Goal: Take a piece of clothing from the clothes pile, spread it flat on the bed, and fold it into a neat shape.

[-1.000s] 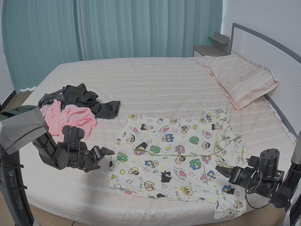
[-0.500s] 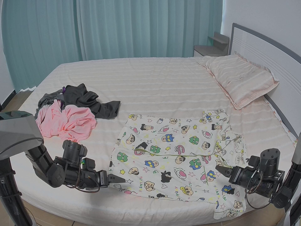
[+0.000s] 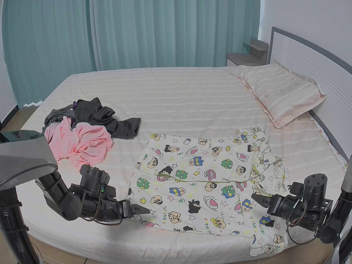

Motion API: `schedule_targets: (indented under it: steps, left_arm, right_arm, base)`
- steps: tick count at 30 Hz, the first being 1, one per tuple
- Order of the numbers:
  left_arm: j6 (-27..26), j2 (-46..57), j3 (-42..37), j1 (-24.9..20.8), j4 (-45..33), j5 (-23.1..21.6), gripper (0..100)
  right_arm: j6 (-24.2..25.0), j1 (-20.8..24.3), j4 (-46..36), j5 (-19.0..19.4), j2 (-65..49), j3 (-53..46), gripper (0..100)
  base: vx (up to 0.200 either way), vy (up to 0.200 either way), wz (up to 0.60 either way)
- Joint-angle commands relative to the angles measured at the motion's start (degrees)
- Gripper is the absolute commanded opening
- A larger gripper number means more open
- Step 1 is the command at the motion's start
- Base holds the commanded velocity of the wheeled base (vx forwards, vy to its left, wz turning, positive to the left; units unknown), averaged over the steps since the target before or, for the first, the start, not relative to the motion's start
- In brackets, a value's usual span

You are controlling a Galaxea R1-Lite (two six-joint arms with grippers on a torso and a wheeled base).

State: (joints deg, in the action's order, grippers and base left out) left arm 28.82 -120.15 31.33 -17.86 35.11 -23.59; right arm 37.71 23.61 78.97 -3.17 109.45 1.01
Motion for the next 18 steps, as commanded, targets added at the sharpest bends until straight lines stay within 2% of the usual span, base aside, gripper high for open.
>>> schedule_targets:
  steps: [1, 2, 12, 18]
  left_arm:
    - [0.8, -1.0, 0.7, -0.7, 0.0, 0.1, 100]
    - [1.0, -1.1, 0.9, -0.8, 0.0, 0.1, 0]
    - [1.2, -0.4, 1.0, -0.6, -0.1, 2.5, 0]
    - [5.2, -0.1, 2.9, -0.5, -0.1, 2.6, 0]
  right_arm:
    - [0.0, 0.0, 0.1, 0.0, 0.0, -0.9, 100]
    - [0.0, -0.1, 0.1, 0.0, 0.0, -0.9, 100]
    - [0.0, -0.1, 0.1, 0.0, 0.0, -0.9, 100]
    - [0.0, 0.0, 0.1, 0.0, 0.0, -0.9, 100]
  base:
    - [0.0, 0.0, 0.0]
    - [0.0, 0.0, 0.0]
    - [0.0, 0.0, 0.0]
    - [0.0, 0.0, 0.0]
